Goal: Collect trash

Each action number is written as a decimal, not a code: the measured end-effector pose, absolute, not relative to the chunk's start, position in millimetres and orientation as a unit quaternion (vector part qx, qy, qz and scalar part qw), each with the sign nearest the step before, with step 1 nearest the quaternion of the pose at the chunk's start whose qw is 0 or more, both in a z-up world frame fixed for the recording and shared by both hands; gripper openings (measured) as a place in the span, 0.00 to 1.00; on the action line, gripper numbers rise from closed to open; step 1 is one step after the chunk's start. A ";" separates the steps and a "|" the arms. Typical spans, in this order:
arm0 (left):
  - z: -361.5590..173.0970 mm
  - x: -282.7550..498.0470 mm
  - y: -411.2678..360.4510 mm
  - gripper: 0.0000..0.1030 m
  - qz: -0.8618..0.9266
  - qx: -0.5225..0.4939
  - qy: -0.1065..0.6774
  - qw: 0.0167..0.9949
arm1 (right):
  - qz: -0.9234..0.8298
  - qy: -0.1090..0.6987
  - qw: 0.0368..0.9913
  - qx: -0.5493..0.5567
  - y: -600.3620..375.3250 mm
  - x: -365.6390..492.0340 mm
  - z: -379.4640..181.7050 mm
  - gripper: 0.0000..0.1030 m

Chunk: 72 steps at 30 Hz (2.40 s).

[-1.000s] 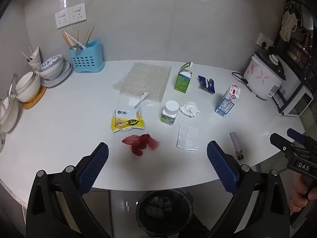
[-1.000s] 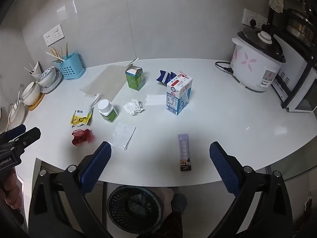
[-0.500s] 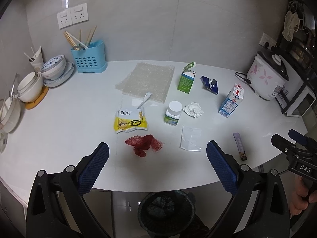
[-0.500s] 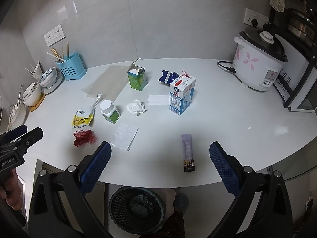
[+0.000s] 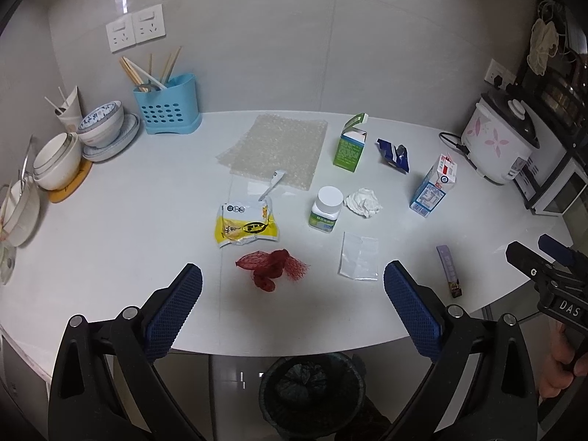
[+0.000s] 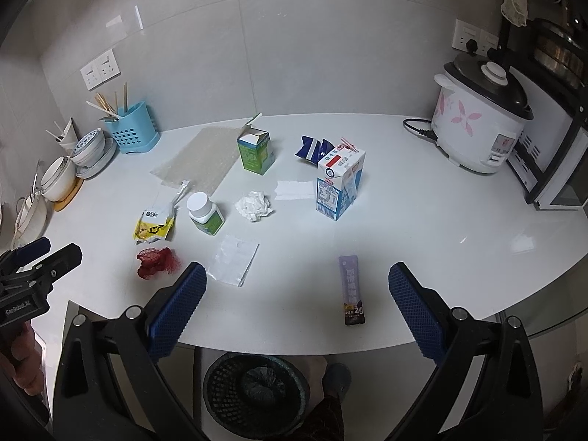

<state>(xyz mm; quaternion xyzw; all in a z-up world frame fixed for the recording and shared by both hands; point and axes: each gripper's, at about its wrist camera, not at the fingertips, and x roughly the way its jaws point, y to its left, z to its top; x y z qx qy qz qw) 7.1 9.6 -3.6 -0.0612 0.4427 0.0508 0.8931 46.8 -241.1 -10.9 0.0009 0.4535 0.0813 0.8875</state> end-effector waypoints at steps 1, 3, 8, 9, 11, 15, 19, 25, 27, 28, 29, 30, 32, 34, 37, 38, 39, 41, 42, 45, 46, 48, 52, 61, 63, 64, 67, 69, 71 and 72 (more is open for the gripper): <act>-3.7 7.2 10.3 0.94 0.050 -0.062 0.443 0.893 | 0.080 0.454 0.887 0.000 -240.4 47.2 -11.0 0.93; -4.1 7.6 11.9 0.94 0.048 -0.064 0.444 0.892 | 0.081 0.454 0.888 0.000 -240.2 47.6 -11.4 0.93; -6.3 10.1 8.0 0.94 0.048 -0.065 0.445 0.892 | 0.079 0.453 0.888 -0.001 -239.1 48.8 -11.2 0.93; -6.5 10.4 7.9 0.94 0.048 -0.064 0.446 0.892 | 0.078 0.452 0.888 -0.001 -238.7 49.2 -11.4 0.93; -6.8 9.8 7.6 0.94 0.047 -0.064 0.446 0.892 | 0.079 0.453 0.888 -0.001 -238.7 49.9 -11.2 0.93; -6.7 10.8 7.1 0.94 0.046 -0.064 0.447 0.891 | 0.078 0.453 0.888 -0.002 -237.8 50.5 -11.4 0.93; -6.9 11.6 6.3 0.94 0.045 -0.065 0.448 0.891 | 0.078 0.454 0.887 -0.002 -237.6 51.2 -11.4 0.93; -7.2 10.2 9.6 0.94 0.047 -0.069 0.448 0.890 | 0.077 0.453 0.888 -0.003 -237.7 51.0 -11.0 0.93; -6.7 9.7 9.1 0.94 0.048 -0.067 0.447 0.891 | 0.078 0.452 0.889 -0.002 -238.3 51.5 -10.5 0.93; -6.6 9.6 8.9 0.94 0.048 -0.067 0.447 0.891 | 0.077 0.452 0.889 -0.002 -238.9 51.6 -10.4 0.93; -6.5 9.4 8.8 0.94 0.048 -0.067 0.447 0.891 | 0.077 0.452 0.889 -0.002 -239.0 51.7 -10.4 0.93; -6.5 9.1 8.6 0.94 0.048 -0.067 0.447 0.891 | 0.077 0.452 0.889 -0.002 -239.3 51.7 -10.3 0.93; -6.0 9.6 8.9 0.94 0.047 -0.067 0.446 0.891 | 0.076 0.452 0.889 -0.002 -239.4 51.8 -10.4 0.93; -5.6 9.3 8.9 0.94 0.046 -0.066 0.446 0.891 | 0.076 0.452 0.889 -0.002 -240.0 52.0 -10.3 0.93; -5.5 9.5 9.8 0.94 0.047 -0.067 0.447 0.891 | 0.076 0.452 0.889 -0.002 -240.4 52.4 -10.3 0.93; -5.3 9.9 9.6 0.94 0.046 -0.067 0.447 0.891 | 0.076 0.452 0.889 -0.002 -240.1 52.2 -10.4 0.93; -5.3 9.8 9.5 0.94 0.047 -0.066 0.447 0.891 | 0.076 0.452 0.889 -0.002 -240.0 52.3 -10.5 0.93; -5.2 9.9 9.5 0.94 0.046 -0.066 0.447 0.891 | 0.077 0.452 0.889 -0.002 -240.2 52.4 -10.5 0.93; -5.1 10.1 9.5 0.94 0.047 -0.066 0.447 0.891 | 0.077 0.452 0.889 -0.002 -240.2 52.5 -10.6 0.93; -5.1 10.1 9.5 0.94 0.047 -0.066 0.447 0.891 | 0.077 0.452 0.889 -0.002 -240.4 52.7 -10.7 0.93; -5.0 10.7 9.6 0.94 0.047 -0.066 0.447 0.891 | 0.077 0.452 0.889 -0.002 -240.5 52.7 -10.7 0.93; -5.0 10.7 9.5 0.94 0.047 -0.065 0.447 0.891 | 0.076 0.452 0.889 -0.003 -240.5 52.9 -10.9 0.93; -6.6 14.7 10.0 0.94 0.048 -0.067 0.450 0.889 | 0.076 0.455 0.887 -0.003 -239.8 54.6 -12.8 0.93; -27.7 33.6 16.0 0.94 0.055 -0.064 0.465 0.881 | 0.071 0.475 0.877 -0.005 -242.5 69.3 -35.5 0.93; -38.9 40.4 18.1 0.94 0.059 -0.057 0.471 0.878 | 0.069 0.485 0.872 -0.007 -245.6 73.4 -46.6 0.93; -45.5 43.5 19.9 0.94 0.058 -0.057 0.474 0.876 | 0.069 0.490 0.869 -0.006 -247.9 75.8 -51.9 0.93; -68.1 52.5 26.4 0.93 0.061 -0.058 0.488 0.869 | 0.066 0.507 0.859 -0.009 -254.9 82.3 -70.9 0.93; -82.4 58.0 31.3 0.93 0.056 -0.068 0.496 0.864 | 0.064 0.519 0.852 -0.011 -260.1 86.5 -83.2 0.91; -94.8 63.4 33.4 0.93 0.056 -0.068 0.503 0.860 | 0.061 0.532 0.845 -0.010 -266.5 90.7 -96.3 0.90; -100.9 66.2 33.9 0.93 0.055 -0.067 0.506 0.858 | 0.059 0.538 0.841 -0.011 -270.1 92.8 -103.0 0.90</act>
